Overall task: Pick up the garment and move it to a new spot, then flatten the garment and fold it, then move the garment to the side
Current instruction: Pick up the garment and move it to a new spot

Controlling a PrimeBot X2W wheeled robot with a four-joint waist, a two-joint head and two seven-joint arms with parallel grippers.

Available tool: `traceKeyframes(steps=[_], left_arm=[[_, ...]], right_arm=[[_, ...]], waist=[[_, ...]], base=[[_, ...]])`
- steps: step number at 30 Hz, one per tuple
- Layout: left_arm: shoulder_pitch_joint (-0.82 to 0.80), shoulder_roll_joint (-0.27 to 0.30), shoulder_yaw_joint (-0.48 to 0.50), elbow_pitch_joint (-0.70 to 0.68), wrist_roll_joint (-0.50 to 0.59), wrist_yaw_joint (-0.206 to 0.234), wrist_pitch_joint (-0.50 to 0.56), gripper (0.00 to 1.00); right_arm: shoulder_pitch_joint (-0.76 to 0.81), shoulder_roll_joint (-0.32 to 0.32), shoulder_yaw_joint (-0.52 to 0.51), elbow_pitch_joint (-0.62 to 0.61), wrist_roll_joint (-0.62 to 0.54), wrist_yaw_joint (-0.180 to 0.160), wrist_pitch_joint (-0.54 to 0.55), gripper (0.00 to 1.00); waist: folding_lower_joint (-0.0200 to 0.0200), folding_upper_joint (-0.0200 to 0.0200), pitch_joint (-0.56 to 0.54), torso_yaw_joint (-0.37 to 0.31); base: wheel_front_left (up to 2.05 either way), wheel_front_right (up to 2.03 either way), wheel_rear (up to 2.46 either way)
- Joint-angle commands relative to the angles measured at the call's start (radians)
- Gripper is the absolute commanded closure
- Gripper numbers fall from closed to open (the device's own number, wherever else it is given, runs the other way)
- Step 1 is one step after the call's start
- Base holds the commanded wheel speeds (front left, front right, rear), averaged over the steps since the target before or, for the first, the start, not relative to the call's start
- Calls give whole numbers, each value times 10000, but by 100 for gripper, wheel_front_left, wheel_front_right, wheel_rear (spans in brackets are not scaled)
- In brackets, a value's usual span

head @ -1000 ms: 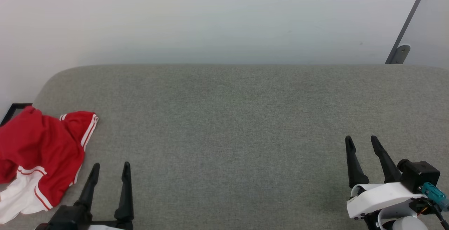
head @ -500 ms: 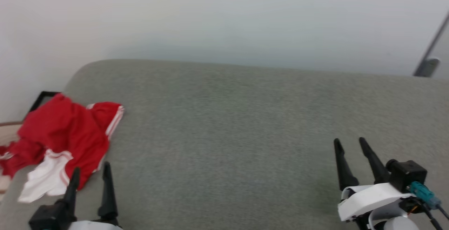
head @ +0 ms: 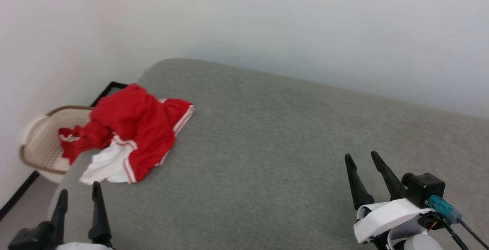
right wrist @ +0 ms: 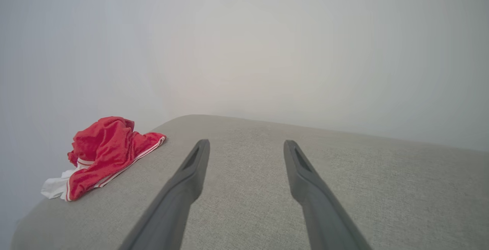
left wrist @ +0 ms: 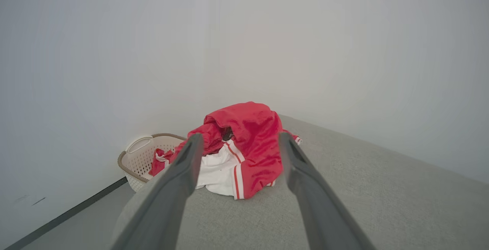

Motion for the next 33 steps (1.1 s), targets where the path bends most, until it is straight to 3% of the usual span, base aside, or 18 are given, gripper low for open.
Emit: traceKeyframes(steps=[1, 8, 12, 18, 24, 33], left_arm=[[107, 54, 50, -83, -71, 39, 57, 0], [-186, 0, 259, -225, -959, -243, 676, 0], [-715, 317, 392, -32, -1594, -506, 1579, 0], [-2361, 1248, 441, 704, -2411, -1148, 3144, 0], [-4578, 1933, 382, 2184, -3225, -1517, 4716, 0], [-7258, 2546, -172, 5192, -3467, -1577, 6680, 0]], right_arm=[[-70, 25, 19, 58, 51, -10, -36, 0], [-186, -25, 143, 125, 52, -10, -12, 0], [-293, -118, 180, 7, -20, -10, 100, 0], [-717, -341, 78, -415, -206, -10, 351, 0], [-1173, -605, -121, -1011, -385, -10, 612, 0], [-1673, -837, -219, -1983, -541, -10, 1021, 0]], waist=[[0, 0, -179, 519], [0, 0, 1, 559], [0, 0, 388, 350], [0, 0, 1430, -82], [0, 0, 2649, -511], [0, 0, 4239, -1235]], base=[[0, 0, 0], [0, 0, 0], [0, 0, 0], [0, 0, 0], [0, 0, 0], [0, 0, 0]])
